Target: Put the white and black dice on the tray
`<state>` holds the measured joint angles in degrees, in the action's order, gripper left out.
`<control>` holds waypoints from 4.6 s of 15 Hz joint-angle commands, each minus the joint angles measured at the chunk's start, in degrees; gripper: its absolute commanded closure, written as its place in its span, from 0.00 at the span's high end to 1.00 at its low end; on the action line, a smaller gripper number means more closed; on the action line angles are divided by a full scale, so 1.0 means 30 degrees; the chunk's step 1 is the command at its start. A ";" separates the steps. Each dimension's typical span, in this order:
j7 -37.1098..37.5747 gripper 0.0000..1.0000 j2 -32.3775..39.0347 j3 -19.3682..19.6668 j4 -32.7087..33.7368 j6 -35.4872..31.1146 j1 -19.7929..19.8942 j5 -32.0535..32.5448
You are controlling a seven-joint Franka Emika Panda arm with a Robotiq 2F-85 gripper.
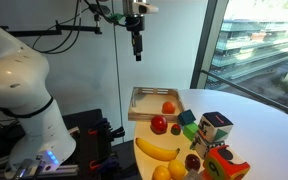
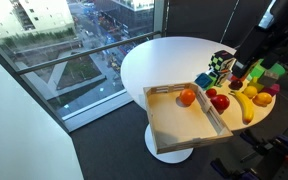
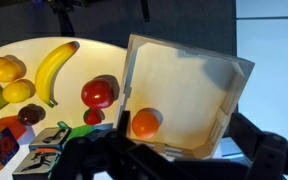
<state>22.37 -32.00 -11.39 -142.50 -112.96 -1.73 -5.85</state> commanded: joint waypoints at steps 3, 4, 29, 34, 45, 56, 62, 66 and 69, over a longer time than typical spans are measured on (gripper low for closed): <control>0.0048 1.00 0.0356 0.0760 0.0474 0.0647 0.1127 0.1718; 0.0048 1.00 0.0420 0.0899 0.0522 0.0651 0.1343 0.2035; -0.1729 1.00 0.4625 0.5036 0.2694 -0.3283 0.4292 0.4421; -0.1623 1.00 0.4212 0.4980 0.1987 -0.3426 0.4093 0.4424; -0.1311 1.00 0.4570 0.5068 0.2403 -0.4333 0.4191 0.4360; -0.2106 1.00 0.7943 0.6091 0.5547 -0.4766 0.3991 0.2177; -0.2947 1.00 1.0721 0.6363 0.7542 -0.4679 0.3968 0.1452; -0.3325 1.00 1.2118 0.6469 0.8400 -0.4803 0.3971 0.1643; -0.4045 1.00 1.2881 0.6522 0.8552 -0.5343 0.3975 0.1573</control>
<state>12.95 4.10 7.39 -119.06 -128.51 10.61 -0.83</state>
